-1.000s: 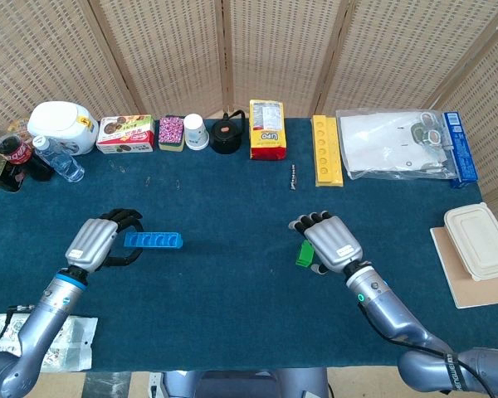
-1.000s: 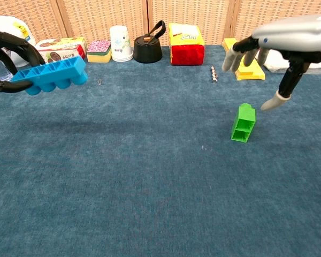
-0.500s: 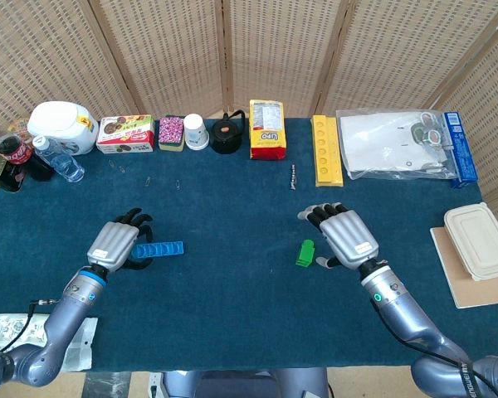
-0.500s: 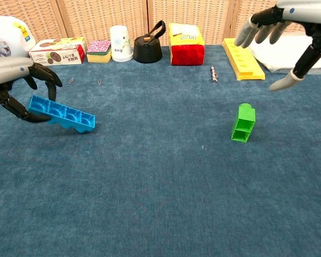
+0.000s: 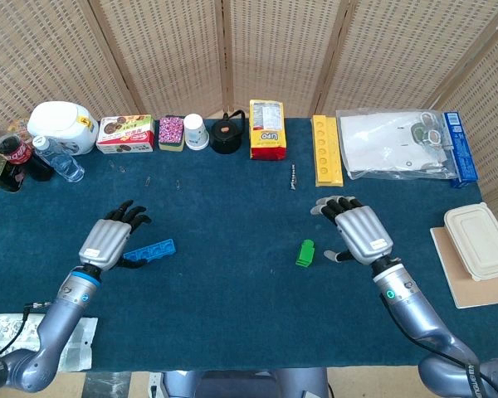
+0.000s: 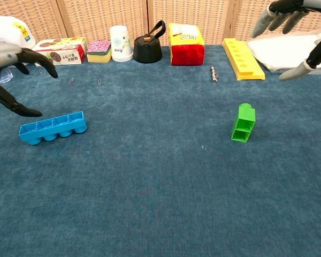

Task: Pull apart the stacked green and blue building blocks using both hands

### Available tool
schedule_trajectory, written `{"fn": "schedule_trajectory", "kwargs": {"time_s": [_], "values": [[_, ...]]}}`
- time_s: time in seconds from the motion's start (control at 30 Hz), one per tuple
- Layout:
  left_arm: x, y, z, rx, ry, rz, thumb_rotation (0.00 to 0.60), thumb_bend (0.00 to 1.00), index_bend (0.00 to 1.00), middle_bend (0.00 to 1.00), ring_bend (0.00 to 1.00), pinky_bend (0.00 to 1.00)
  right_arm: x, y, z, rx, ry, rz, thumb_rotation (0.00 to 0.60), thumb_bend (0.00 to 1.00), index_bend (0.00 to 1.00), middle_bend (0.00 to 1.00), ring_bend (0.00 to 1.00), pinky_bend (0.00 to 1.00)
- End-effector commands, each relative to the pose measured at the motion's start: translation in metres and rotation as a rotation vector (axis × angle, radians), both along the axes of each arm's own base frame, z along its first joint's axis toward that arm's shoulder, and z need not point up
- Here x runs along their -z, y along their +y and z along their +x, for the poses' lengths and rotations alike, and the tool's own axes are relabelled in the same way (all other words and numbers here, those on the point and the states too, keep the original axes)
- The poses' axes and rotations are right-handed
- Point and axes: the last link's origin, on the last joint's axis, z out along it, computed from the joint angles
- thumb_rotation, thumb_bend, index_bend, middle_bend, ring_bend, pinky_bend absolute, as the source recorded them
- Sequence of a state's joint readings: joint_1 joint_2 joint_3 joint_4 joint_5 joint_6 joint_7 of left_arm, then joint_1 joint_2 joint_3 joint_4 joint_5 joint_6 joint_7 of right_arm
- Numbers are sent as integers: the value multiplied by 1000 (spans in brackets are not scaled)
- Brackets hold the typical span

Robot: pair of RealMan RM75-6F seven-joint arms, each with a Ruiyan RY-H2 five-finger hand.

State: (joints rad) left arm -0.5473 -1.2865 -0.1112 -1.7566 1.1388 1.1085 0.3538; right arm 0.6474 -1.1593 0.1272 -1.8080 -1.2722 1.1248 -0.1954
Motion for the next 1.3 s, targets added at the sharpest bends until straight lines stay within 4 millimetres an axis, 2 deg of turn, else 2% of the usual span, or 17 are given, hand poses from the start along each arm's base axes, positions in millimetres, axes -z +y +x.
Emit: {"fn": "schedule_trajectory", "kwargs": {"time_s": [0.03,0.37,0.5,0.57,0.67,0.93,1.1,1.3], "values": [[-16,-9,-7,-9,-24,36,525,165,274,181,44,217,-1,1,-10,15,-2,1,600,6,309,241,215,227],[-69,-50,-41,-54,-37,148,522,164,274,181,44,217,-13,2,-42,73,28,-58,600,9,373,244,209,209],[-89,-72,-54,-68,-32,193,526,164,274,181,43,217,-18,10,-59,120,51,-92,600,9,374,248,209,199],[-108,-90,-68,-97,-38,256,526,164,273,181,44,217,-27,17,-74,174,38,-132,600,9,374,250,209,190],[-120,-103,-77,-105,-43,298,524,164,274,181,43,217,-35,26,-85,209,28,-158,600,8,374,251,209,185],[-135,-129,-96,-153,-34,365,522,164,274,181,44,216,-52,54,-107,283,51,-223,600,9,374,259,211,183],[-142,-145,-105,-178,-54,399,524,164,274,181,44,215,-60,77,-113,303,54,-260,600,9,374,264,216,183],[-148,-157,-107,-176,-59,437,526,164,274,181,44,215,-68,99,-118,329,50,-290,600,8,374,271,220,183]]}}
